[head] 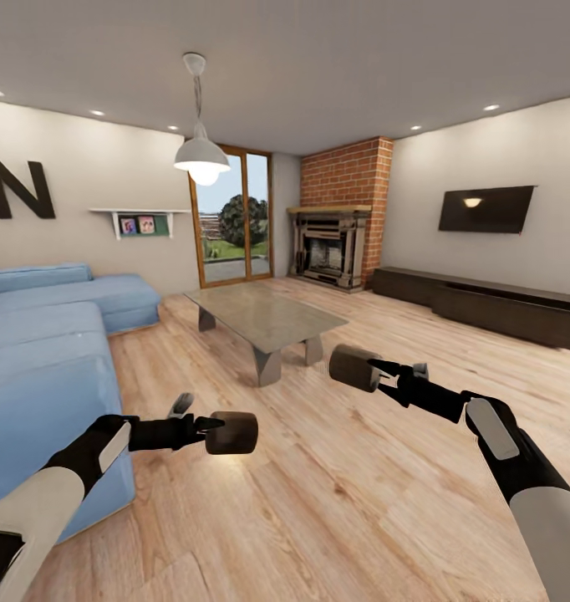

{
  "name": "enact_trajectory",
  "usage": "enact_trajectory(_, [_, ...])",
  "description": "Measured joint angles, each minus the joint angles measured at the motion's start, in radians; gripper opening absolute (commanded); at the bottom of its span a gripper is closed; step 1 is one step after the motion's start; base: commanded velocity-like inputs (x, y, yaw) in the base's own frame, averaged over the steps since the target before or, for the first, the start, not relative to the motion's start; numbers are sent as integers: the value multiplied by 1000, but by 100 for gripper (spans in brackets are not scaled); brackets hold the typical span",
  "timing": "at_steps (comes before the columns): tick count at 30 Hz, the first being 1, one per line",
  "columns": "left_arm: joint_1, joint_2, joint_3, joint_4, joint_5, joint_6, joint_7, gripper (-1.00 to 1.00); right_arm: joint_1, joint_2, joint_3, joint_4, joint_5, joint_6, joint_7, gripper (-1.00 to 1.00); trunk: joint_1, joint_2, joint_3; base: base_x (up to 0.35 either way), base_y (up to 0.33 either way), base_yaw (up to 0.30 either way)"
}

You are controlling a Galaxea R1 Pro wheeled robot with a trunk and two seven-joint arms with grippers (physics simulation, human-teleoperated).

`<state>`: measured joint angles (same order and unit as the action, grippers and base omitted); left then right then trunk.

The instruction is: Place each of the two pumpkins and all three candles from the living room inside a cabinet in the living room (use any cabinet), then make sure every cabinet is closed, and position the cauldron so it is next to a table in the living room.

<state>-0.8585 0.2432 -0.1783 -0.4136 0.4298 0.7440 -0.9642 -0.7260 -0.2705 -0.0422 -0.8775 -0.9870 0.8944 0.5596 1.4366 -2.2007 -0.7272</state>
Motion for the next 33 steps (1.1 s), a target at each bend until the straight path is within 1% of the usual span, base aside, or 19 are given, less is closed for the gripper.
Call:
enact_trajectory(7, [0, -6, -1, 0, 0, 0, 0, -100, 0, 0, 0, 0, 0, -1, -1, -100, -27, 49, 30, 0, 0, -223])
enact_trajectory(18, [0, -7, 0, 0, 0, 0, 0, -100, 0, 0, 0, 2, 0, -1, -2, -100, -69, 126, 77, 0, 0, -219])
enact_trajectory(24, [0, -7, 0, -1, 0, 0, 0, -100, 0, 0, 0, 5, 2, -22, -1, -100, -92, 168, 102, 0, 0, -218])
enact_trajectory(33, [0, -7, 0, 0, 0, 0, 0, -100, 0, 0, 0, 6, 2, -25, -1, -100, -127, 231, 141, 0, 0, -218])
